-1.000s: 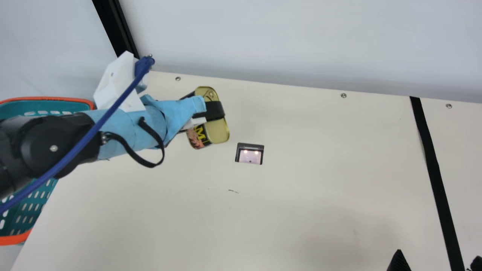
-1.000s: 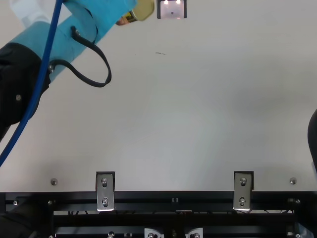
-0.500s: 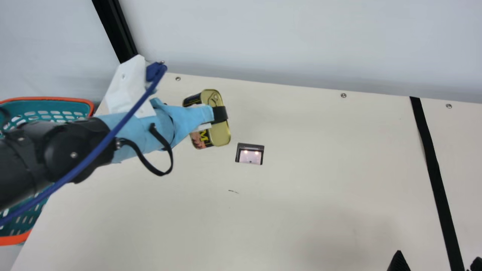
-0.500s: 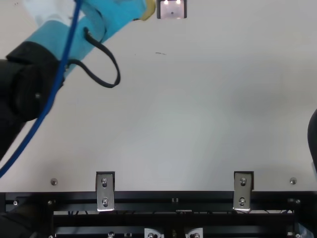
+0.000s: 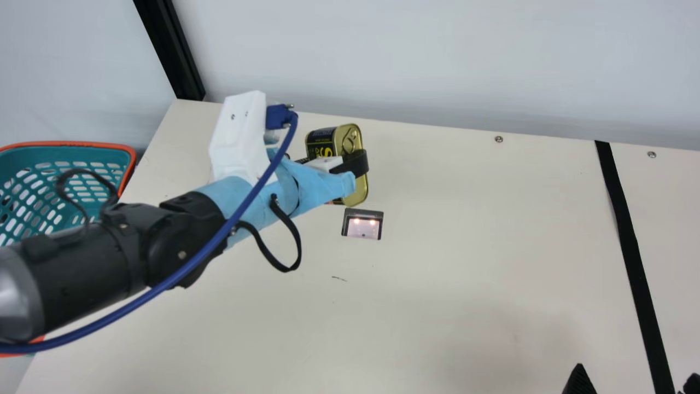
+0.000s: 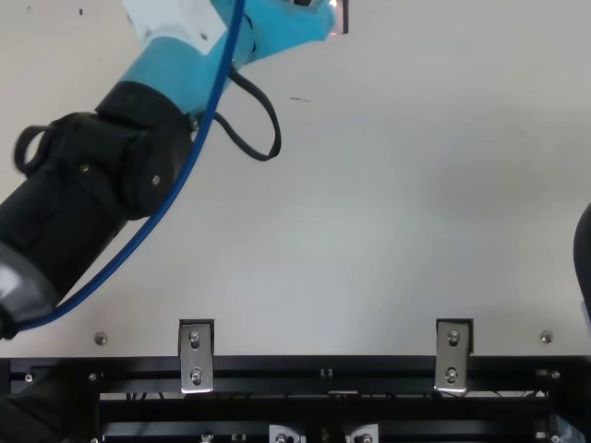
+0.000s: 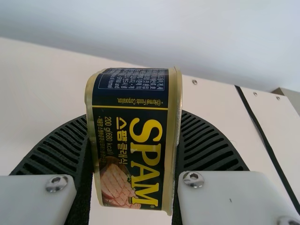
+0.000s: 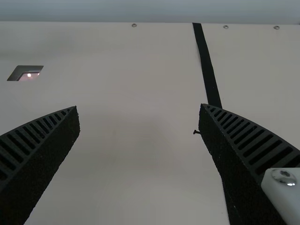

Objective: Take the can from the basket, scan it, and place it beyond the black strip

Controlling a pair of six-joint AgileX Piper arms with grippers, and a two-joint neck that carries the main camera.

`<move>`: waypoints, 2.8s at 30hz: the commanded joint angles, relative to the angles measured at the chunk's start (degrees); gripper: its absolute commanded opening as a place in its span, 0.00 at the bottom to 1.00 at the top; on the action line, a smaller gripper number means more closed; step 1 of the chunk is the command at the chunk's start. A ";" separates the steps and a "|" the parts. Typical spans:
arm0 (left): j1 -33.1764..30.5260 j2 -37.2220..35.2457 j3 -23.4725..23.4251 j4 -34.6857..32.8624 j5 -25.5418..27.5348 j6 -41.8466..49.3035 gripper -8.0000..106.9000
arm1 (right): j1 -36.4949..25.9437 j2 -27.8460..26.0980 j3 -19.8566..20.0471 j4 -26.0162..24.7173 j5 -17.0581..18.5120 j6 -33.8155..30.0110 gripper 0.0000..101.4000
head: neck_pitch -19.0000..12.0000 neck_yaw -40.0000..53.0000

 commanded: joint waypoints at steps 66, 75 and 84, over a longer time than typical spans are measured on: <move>-8.12 -11.90 9.54 22.91 -3.86 -9.33 0.16 | 0.00 0.00 0.00 0.00 0.00 0.00 1.00 | -0.16 -0.13; -8.12 -11.90 9.54 22.91 -3.86 -9.33 0.16 | 1.41 0.79 -0.55 0.73 -0.52 0.38 1.00 | -0.16 -0.13; -8.12 -11.90 9.54 22.91 -3.86 -9.33 0.16 | 6.18 5.52 -2.93 4.07 -5.36 1.02 1.00 | -0.16 -0.13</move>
